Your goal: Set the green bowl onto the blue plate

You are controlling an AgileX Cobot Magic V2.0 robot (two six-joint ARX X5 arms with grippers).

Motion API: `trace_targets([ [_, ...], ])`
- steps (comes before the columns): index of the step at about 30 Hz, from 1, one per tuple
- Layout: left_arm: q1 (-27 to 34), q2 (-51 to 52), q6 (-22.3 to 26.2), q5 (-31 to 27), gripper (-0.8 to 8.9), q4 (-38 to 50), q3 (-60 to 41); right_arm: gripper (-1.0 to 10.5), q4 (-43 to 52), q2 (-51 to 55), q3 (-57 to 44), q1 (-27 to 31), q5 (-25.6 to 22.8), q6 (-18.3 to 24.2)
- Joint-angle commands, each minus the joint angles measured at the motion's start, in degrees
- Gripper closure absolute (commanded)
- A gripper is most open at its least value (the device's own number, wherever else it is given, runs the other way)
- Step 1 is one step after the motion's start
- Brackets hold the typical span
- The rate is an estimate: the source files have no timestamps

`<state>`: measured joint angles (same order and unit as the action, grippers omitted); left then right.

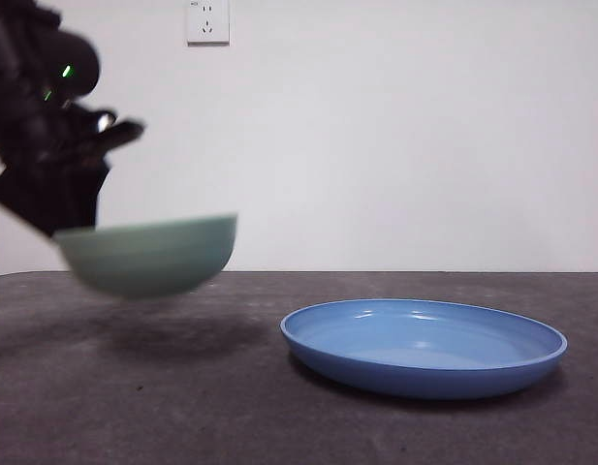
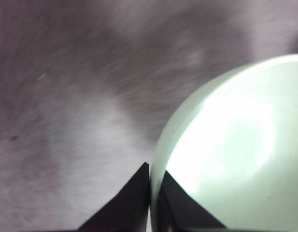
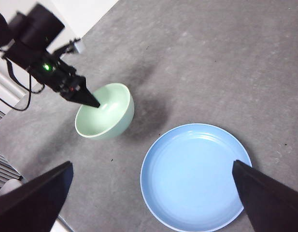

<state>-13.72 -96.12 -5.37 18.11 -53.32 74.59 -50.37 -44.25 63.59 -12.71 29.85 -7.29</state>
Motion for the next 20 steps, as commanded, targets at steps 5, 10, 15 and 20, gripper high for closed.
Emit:
trace_targets([
  [5, -8.3, -2.1, -1.9, 0.3, 8.04, -4.8, 11.3, 3.1, 0.6, -0.2, 1.0, -0.2, 0.1, 0.2],
  [10, -15.2, -6.4, -2.9, 0.3, 8.04, -5.0, 16.9, 3.1, 0.6, -0.2, 1.0, -0.2, 0.1, 0.2],
  [15, -21.0, -13.7, -2.9, 0.3, 8.04, -6.1, 23.5, 3.1, 0.6, -0.2, 1.0, -0.2, 0.1, 0.2],
  [20, -25.8, -23.2, -3.2, 0.2, 8.04, -6.0, 31.6, 3.1, 0.6, -0.2, 1.0, -0.2, 0.1, 0.2],
])
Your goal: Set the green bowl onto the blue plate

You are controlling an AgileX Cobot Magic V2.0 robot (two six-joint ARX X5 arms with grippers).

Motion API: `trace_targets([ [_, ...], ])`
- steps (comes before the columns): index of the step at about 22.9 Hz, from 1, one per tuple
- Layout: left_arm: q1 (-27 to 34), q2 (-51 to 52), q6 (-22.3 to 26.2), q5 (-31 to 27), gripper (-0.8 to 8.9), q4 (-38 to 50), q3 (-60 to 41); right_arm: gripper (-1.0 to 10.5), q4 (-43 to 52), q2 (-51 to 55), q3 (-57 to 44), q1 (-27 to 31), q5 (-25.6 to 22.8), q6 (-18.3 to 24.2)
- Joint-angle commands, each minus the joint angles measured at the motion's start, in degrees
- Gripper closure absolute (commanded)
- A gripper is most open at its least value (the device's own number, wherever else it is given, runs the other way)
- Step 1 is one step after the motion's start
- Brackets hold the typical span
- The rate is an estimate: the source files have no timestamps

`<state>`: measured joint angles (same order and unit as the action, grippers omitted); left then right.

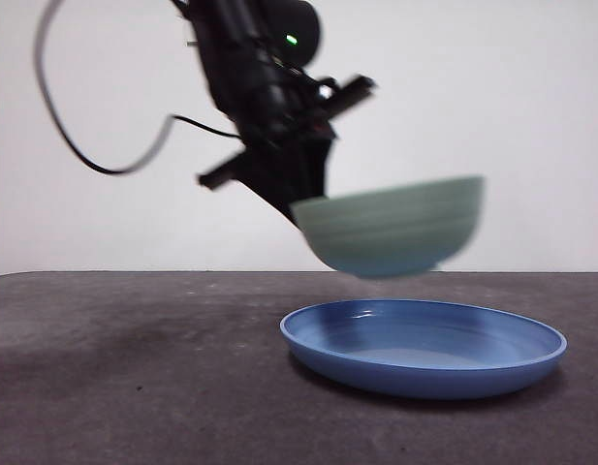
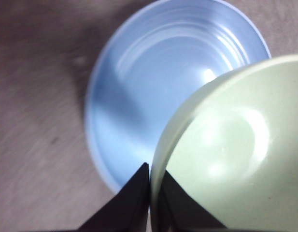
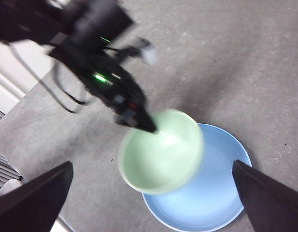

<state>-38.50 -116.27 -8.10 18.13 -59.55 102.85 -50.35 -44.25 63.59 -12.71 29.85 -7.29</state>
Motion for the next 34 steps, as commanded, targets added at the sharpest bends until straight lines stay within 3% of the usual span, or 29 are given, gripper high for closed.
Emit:
trace_targets([
  [1, -1.6, -4.7, -1.0, 0.0, 8.04, 0.3, 4.7, 3.1, 0.6, -0.2, 1.0, -0.2, 0.1, 0.2],
  [15, -2.6, -12.6, -1.9, -1.9, 8.04, 0.0, 8.6, 3.1, 0.6, -0.2, 1.0, -0.2, 0.1, 0.2],
  [23, -2.4, -12.6, -1.9, -4.8, 7.34, -0.4, 8.7, 3.1, 0.6, -0.2, 1.0, -0.2, 0.1, 0.2],
  [26, -2.3, -12.5, -1.9, -4.8, 6.1, -2.2, 10.7, 3.1, 0.6, -0.2, 1.0, -0.2, 0.1, 0.2],
  [30, -2.3, -12.5, 0.0, -4.8, 3.48, -8.6, 19.0, 3.1, 0.6, -0.2, 1.0, -0.2, 0.1, 0.2],
  [34, -2.1, -12.4, 4.7, -4.8, 3.12, -21.1, 29.4, 3.1, 0.6, -0.2, 1.0, -0.2, 0.1, 0.2],
])
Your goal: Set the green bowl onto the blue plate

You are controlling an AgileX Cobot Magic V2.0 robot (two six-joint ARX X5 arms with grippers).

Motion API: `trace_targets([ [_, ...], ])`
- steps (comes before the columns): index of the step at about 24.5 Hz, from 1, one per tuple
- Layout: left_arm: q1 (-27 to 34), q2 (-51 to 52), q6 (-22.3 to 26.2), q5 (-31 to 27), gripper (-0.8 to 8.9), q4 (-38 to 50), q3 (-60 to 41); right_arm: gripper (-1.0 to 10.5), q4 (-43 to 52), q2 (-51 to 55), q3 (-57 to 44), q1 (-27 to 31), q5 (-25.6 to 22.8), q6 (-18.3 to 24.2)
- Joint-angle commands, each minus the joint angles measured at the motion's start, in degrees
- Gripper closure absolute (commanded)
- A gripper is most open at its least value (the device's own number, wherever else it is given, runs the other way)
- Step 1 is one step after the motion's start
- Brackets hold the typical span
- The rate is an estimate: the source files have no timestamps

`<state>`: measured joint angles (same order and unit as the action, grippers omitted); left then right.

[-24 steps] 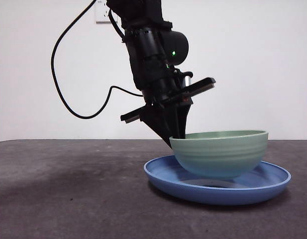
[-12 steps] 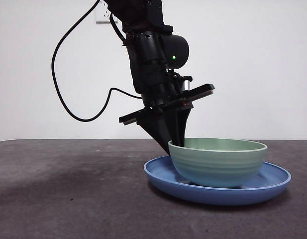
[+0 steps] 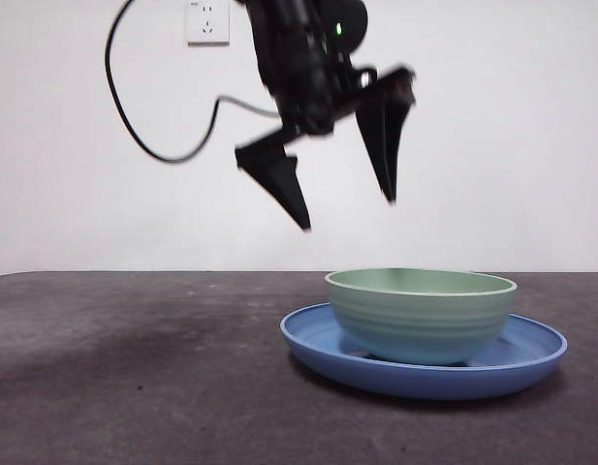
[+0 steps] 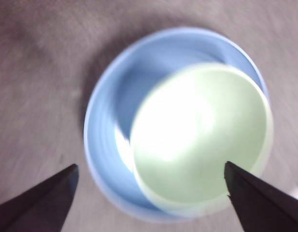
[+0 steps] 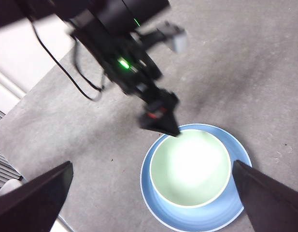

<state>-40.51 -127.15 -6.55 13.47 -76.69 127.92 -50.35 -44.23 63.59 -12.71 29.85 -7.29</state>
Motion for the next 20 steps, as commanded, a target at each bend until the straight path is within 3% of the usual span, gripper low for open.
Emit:
trace_targets([
  [1, 0.1, -0.9, 3.3, -0.1, 3.12, -5.9, 6.0, 3.1, 0.6, -0.2, 1.0, -0.2, 0.1, 0.2],
  [9, 1.0, 18.3, 4.2, -0.2, 3.12, -6.7, 6.0, 3.1, 0.6, -0.2, 1.0, -0.2, 0.1, 0.2],
  [14, 1.0, 31.9, 7.4, -0.2, 3.13, -6.6, 2.0, 3.1, 0.6, -0.3, 1.0, -0.2, 0.0, 0.2],
  [18, 1.2, 44.3, 10.5, -0.2, 3.1, -3.4, -7.8, 3.1, 0.6, -0.3, 1.0, -0.2, 0.0, 0.2],
  [20, 1.2, 51.0, 12.3, -0.2, 2.51, -1.0, -14.9, 3.1, 0.6, -0.3, 1.0, -0.2, -0.1, 0.2],
])
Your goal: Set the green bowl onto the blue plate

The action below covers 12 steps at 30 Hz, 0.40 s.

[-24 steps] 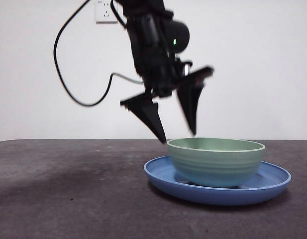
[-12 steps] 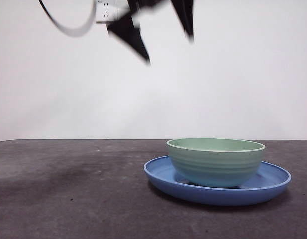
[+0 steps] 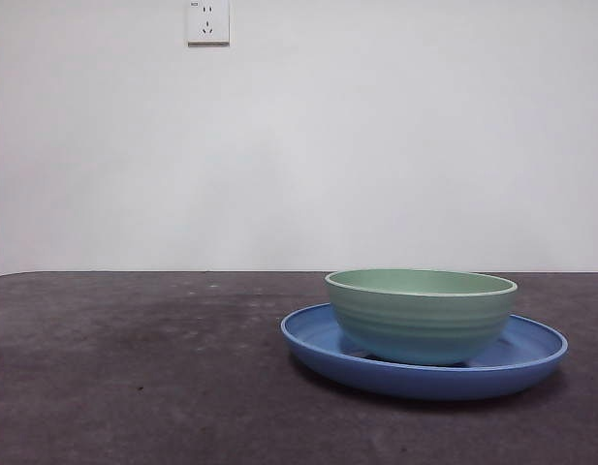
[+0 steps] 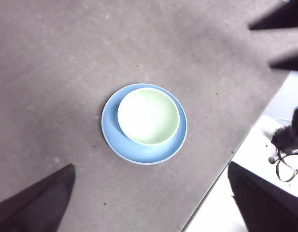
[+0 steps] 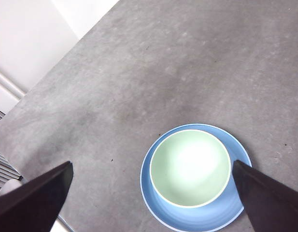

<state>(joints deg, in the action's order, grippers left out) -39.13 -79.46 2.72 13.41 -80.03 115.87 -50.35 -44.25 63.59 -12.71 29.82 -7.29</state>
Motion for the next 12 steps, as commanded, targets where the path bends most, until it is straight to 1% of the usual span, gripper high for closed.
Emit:
trace_targets([
  [1, -0.1, 5.6, 3.7, -0.1, 2.04, 2.9, -5.5, 3.1, 0.6, -0.2, 1.0, -0.2, 0.0, 0.2],
  [3, 0.2, 9.8, 4.6, -0.1, 1.37, 3.6, -10.4, 3.1, 0.6, -0.2, 1.0, -0.2, 0.0, 0.2],
  [4, 0.3, 11.7, 4.8, -0.1, 1.23, 3.8, -12.9, 3.1, 0.6, -0.2, 1.0, -0.2, 0.0, 0.2],
  [9, 0.6, 21.4, 5.5, 1.1, 1.26, 5.8, -25.7, 3.1, 0.6, -0.2, 1.0, -0.2, 0.0, 0.1],
  [12, 0.6, 26.8, 4.1, 3.4, 1.26, 8.4, -33.0, 3.1, 0.6, -0.2, 1.0, -0.2, -0.1, 0.1],
])
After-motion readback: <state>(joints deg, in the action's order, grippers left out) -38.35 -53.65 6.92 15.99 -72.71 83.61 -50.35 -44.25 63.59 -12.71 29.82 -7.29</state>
